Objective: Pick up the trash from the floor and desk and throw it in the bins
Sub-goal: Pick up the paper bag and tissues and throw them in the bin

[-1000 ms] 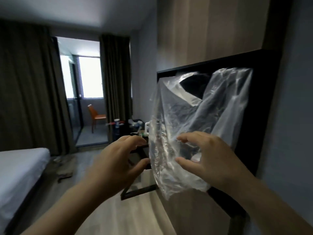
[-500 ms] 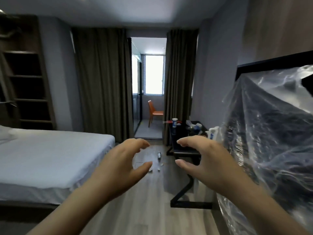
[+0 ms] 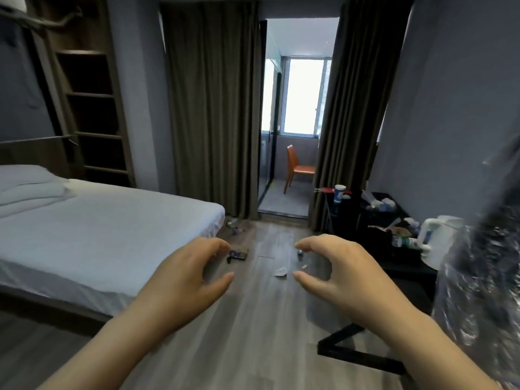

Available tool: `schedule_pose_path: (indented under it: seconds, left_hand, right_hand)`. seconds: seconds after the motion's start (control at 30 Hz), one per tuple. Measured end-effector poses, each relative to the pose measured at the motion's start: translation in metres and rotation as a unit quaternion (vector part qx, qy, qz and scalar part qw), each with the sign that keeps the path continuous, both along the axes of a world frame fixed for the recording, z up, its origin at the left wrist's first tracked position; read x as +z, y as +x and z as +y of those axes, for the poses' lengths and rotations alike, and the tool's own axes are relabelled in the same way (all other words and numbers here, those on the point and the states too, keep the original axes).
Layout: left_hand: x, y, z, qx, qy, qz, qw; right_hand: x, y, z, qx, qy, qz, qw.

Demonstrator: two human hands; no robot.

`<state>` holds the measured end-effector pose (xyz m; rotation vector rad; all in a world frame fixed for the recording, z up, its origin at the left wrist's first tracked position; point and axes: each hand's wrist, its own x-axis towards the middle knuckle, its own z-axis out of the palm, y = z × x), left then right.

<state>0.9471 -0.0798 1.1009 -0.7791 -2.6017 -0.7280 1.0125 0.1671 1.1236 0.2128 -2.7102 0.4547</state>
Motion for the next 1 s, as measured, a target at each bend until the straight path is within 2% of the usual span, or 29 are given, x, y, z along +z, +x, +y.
schedule_pose_path:
  seconds: [0.27,0.43,0.6,1.0]
  left_hand:
    - [-0.02,-0.169,-0.007,-0.005,0.023,-0.033,0.999]
    - [-0.026,-0.275,-0.014,-0.015,0.009,-0.048,0.999]
    - [-0.05,-0.358,-0.008,-0.031,-0.012,-0.099,0.994]
    - [-0.087,-0.574,0.038,-0.017,-0.045,-0.129,0.99]
  right_hand:
    - [-0.024,-0.175,0.0,-0.016,0.0,-0.045,0.999]
    - [-0.036,-0.275,-0.006,-0.032,0.002,-0.077,0.997]
    - [-0.055,-0.359,-0.001,-0.035,-0.007,-0.116,0.993]
    - [-0.102,-0.585,0.055,-0.035,-0.059,-0.132,0.989]
